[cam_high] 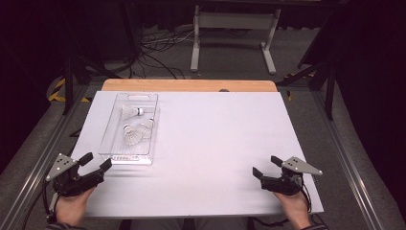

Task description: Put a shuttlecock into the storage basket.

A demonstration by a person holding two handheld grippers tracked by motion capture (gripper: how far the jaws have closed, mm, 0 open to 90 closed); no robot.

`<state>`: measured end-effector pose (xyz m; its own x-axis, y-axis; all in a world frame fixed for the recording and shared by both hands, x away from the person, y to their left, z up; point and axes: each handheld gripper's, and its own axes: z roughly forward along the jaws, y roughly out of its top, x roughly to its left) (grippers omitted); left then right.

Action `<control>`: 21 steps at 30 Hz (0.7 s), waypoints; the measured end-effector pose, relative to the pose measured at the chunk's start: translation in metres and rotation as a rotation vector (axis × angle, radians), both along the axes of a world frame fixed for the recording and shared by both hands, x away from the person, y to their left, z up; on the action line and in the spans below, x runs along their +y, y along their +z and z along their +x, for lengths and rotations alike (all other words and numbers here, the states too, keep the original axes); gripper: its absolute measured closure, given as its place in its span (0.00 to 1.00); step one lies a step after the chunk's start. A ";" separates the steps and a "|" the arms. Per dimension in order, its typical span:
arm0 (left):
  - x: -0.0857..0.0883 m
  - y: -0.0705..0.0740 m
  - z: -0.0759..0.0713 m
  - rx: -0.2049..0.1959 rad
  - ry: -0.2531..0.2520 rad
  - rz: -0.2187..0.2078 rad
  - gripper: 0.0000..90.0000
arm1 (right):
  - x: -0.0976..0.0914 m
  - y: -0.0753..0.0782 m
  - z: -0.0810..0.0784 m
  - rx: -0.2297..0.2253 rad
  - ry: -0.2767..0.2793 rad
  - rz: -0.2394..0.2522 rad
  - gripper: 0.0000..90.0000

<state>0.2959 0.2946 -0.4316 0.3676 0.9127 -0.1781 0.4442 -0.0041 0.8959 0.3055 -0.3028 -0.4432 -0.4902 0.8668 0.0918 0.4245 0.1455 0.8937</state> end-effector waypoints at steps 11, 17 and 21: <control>0.004 -0.005 0.000 -0.003 0.007 -0.020 0.27 | -0.001 0.000 0.000 -0.002 -0.006 -0.001 0.13; 0.004 -0.006 -0.002 -0.008 0.007 -0.023 0.27 | -0.001 0.001 -0.001 -0.004 -0.008 -0.002 0.13; 0.003 -0.008 -0.001 0.000 0.004 -0.019 0.27 | -0.002 0.001 -0.001 -0.007 -0.010 0.005 0.13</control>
